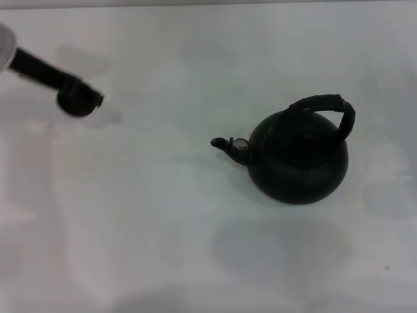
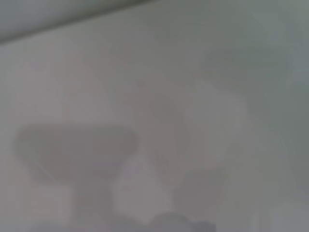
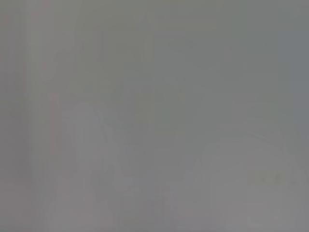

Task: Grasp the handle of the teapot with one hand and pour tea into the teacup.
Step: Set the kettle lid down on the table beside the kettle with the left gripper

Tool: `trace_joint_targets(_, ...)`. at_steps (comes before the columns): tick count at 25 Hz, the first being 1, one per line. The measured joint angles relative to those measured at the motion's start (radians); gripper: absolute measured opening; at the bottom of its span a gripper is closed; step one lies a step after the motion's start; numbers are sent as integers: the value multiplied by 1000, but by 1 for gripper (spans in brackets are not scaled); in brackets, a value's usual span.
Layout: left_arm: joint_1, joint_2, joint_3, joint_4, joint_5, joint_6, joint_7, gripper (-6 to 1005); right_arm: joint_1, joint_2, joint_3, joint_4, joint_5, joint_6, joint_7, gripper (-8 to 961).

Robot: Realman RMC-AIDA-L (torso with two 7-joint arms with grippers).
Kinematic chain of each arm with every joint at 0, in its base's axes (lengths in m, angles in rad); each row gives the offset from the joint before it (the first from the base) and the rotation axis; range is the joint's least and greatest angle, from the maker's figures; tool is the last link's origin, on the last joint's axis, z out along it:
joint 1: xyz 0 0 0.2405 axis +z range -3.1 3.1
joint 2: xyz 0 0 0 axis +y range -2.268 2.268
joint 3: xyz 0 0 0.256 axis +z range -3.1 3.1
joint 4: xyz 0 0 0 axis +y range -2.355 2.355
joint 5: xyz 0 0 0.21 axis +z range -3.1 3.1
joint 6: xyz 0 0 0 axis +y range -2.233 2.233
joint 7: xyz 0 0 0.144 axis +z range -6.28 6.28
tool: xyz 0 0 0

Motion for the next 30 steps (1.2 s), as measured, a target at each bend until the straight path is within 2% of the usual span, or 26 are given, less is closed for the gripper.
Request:
trace_joint_targets(5,-93,-23,35,-57,-3,0,-2,700,1,0,-2,-1,0,4,1,756)
trace_joint_targets(10,-139,-28,170,-137,-51,6,-33,701,1,0,-2,-3,0,6,1,756)
trace_joint_targets(15,-140,-31,293,-145,-128,10,-55,701,-1,-1,-2,-5,0,6,1,756)
trace_joint_targets(21,-135,-31,353,-143,-205,11,-51,700,2,-2,-2,-8,0,4,1,756)
trace_joint_targets(30,-115,-33,393,-142,-209,25,-49,700,6,-1,-2,-3,0,0,-4,756)
